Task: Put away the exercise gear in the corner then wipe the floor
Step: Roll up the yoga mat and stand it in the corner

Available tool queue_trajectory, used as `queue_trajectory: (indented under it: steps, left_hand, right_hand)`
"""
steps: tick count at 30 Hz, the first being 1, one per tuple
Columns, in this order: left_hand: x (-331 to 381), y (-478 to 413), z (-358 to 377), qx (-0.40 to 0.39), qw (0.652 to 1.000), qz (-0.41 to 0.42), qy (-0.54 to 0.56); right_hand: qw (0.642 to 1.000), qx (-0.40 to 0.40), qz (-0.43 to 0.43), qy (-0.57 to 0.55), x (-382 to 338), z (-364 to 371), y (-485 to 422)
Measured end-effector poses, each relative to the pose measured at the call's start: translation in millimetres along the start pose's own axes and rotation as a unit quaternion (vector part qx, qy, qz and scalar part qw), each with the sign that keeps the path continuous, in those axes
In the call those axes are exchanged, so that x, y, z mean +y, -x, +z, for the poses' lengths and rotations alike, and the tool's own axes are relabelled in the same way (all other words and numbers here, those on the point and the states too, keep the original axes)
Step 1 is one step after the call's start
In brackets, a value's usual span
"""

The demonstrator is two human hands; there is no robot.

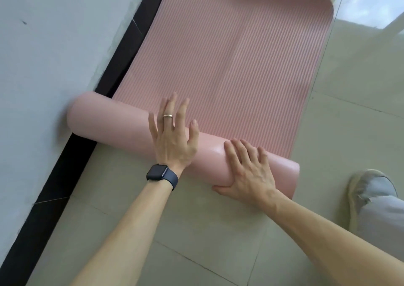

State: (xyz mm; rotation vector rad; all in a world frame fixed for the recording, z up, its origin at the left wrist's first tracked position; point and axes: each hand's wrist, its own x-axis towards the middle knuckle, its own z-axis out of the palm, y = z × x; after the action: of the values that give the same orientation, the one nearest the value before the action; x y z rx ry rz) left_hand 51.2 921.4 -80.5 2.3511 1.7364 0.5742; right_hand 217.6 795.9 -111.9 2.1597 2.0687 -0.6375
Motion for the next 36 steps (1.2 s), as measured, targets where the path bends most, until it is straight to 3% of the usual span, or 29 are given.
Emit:
queue_trajectory:
  steps: [3,6,9,11,13,15,16,19,21,24,27,29,31,34,36]
  left_hand:
    - [-17,41,-3,0.026,0.997,-0.066,-0.02]
    - [-32,61,9,-0.045,0.992,-0.098,-0.06]
    - [-24,12,27,-0.078,0.991,-0.095,-0.062]
    - [-9,-25,36,-0.096,0.985,-0.125,-0.071]
    - [3,-58,46,-0.12,0.975,-0.154,-0.103]
    - [15,-86,54,-0.147,0.964,-0.177,-0.137]
    - [20,-99,58,-0.161,0.958,-0.188,-0.148]
    - [33,-127,65,-0.193,0.945,-0.204,-0.166]
    - [42,-142,64,-0.178,0.967,-0.153,-0.102]
    - [57,-158,52,-0.049,0.996,-0.054,0.041]
    - [71,-146,47,0.089,0.988,-0.126,0.023]
    - [76,-130,52,0.066,0.973,-0.22,0.002]
    - [77,-128,61,-0.01,0.956,-0.292,0.016]
    - [81,-152,77,-0.066,0.945,-0.321,0.011]
    - [90,-176,85,-0.075,0.94,-0.332,-0.001]
  right_hand:
    - [1.0,-0.011,-0.016,-0.023,21,-18,-23]
    - [0.993,-0.079,-0.04,-0.078,37,-35,-41]
    - [0.982,-0.142,-0.021,-0.124,54,-61,-68]
    - [0.991,-0.096,0.01,-0.089,63,-82,-80]
    - [0.997,0.027,0.05,-0.056,61,-94,-79]
    - [0.993,0.11,0.03,-0.037,40,-92,-64]
    - [0.994,0.108,0.004,-0.017,29,-86,-58]
    - [0.996,0.015,-0.03,0.084,23,-68,-67]
    - [0.995,0.006,-0.03,0.094,47,-74,-91]
    - [0.999,-0.031,-0.037,0.0,92,-103,-130]
    - [0.99,-0.117,-0.042,-0.061,130,-132,-166]
    - [0.985,-0.146,-0.055,-0.07,142,-140,-179]
    - [0.978,-0.177,-0.072,-0.084,147,-145,-194]
    - [0.968,-0.228,-0.076,-0.078,157,-157,-217]
    - [0.976,-0.198,-0.079,-0.049,163,-171,-223]
